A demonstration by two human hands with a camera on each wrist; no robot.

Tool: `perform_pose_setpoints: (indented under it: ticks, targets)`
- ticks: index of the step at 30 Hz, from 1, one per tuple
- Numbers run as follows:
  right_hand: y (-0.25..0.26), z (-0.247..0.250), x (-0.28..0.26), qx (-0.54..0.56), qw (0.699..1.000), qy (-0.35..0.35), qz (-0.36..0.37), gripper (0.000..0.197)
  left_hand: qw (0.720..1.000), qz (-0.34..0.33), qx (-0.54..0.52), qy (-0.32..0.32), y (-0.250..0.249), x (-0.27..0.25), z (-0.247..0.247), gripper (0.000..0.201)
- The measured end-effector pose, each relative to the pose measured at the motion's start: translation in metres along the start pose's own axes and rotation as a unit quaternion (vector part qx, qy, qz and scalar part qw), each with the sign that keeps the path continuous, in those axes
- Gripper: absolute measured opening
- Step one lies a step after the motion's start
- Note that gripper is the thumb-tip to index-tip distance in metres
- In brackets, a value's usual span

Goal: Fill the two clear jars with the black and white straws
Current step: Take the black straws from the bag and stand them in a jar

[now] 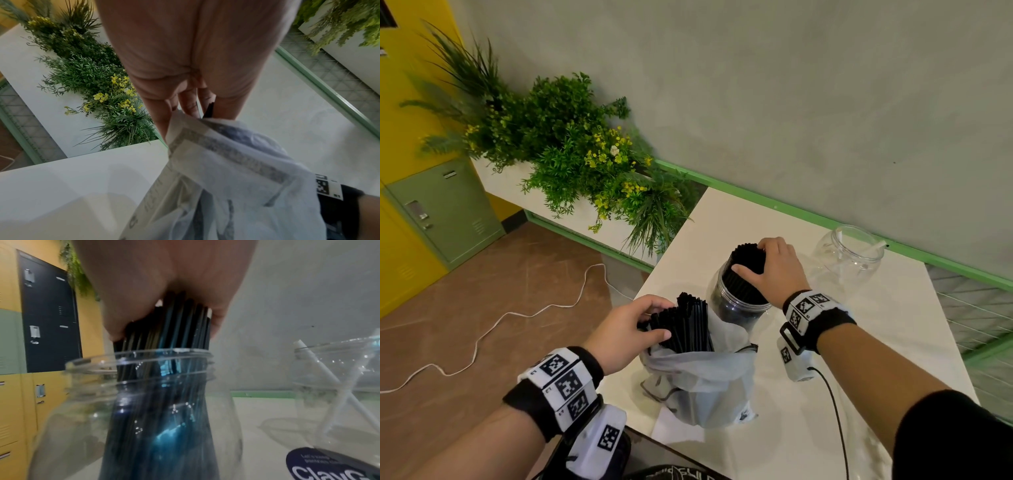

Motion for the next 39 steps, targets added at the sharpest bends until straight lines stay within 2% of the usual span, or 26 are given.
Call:
perform_pose_setpoints:
  ticks: [2, 5, 6, 10, 16, 21, 23, 25, 27, 31, 33, 37, 39]
  targets:
    - [-0.003, -0.002, -0.003, 0.036, 0.999, 0.029, -0.012, 0.072, 1.0, -0.001, 0.004, 0.002, -0.001, 0.001, -0.001, 0.04]
    - [-0.005, 0.009, -0.01, 0.075, 0.995, -0.058, 0.024, 0.076, 1.0, -0.001, 0.007, 0.005, -0.002, 0.002, -0.002, 0.04]
    - [-0.005, 0.011, -0.011, 0.074, 0.995, -0.062, 0.035, 0.077, 1.0, -0.002, 0.007, 0.006, -0.002, 0.002, -0.002, 0.04]
    - [-0.009, -0.002, -0.021, 0.053, 0.996, 0.053, 0.056, 0.086, 1.0, -0.004, 0.01, 0.006, -0.003, 0.001, -0.002, 0.039]
    - [-0.001, -0.006, -0.016, 0.102, 0.992, 0.03, 0.066, 0.092, 1.0, -0.005, 0.005, 0.005, -0.005, 0.001, -0.003, 0.037]
    - [0.02, -0.008, 0.012, 0.033, 0.994, 0.099, 0.037, 0.101, 1.0, -0.008, 0.01, 0.003, -0.007, 0.002, -0.003, 0.037]
    - [0.022, -0.011, 0.02, -0.014, 0.992, 0.123, 0.007, 0.094, 1.0, -0.009, 0.01, 0.003, -0.007, 0.002, -0.003, 0.037]
    - [0.022, -0.013, 0.022, -0.056, 0.991, 0.117, -0.011, 0.078, 1.0, -0.008, 0.009, 0.001, -0.006, 0.002, -0.002, 0.037]
    - [0.022, -0.012, 0.018, -0.067, 0.995, 0.077, -0.008, 0.062, 1.0, -0.005, 0.009, -0.001, -0.004, 0.002, 0.0, 0.037]
    - [0.024, 0.003, 0.018, 0.0, 1.0, 0.0, -0.001, 0.045, 1.0, -0.001, 0.017, -0.001, -0.002, 0.001, 0.002, 0.037]
    - [0.026, 0.008, 0.022, 0.005, 1.0, 0.005, 0.004, 0.042, 1.0, 0.0, 0.02, -0.001, -0.001, 0.002, 0.003, 0.037]
    - [0.02, -0.002, 0.023, -0.064, 0.995, 0.07, 0.005, 0.048, 1.0, -0.003, 0.012, 0.004, -0.002, 0.003, 0.001, 0.043]
    - [0.018, -0.003, 0.022, -0.034, 0.997, 0.074, 0.002, 0.049, 1.0, -0.004, 0.012, 0.004, -0.004, 0.003, 0.0, 0.04]
Point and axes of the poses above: each hand's wrist, its own x-axis towards the middle knuckle, its own z-axis out of the back of the hand, y = z × x, the point moved 4 cm from there along x, towards the middle knuckle, and after that the axes turned 6 degrees about y, right-handed, at the moved point
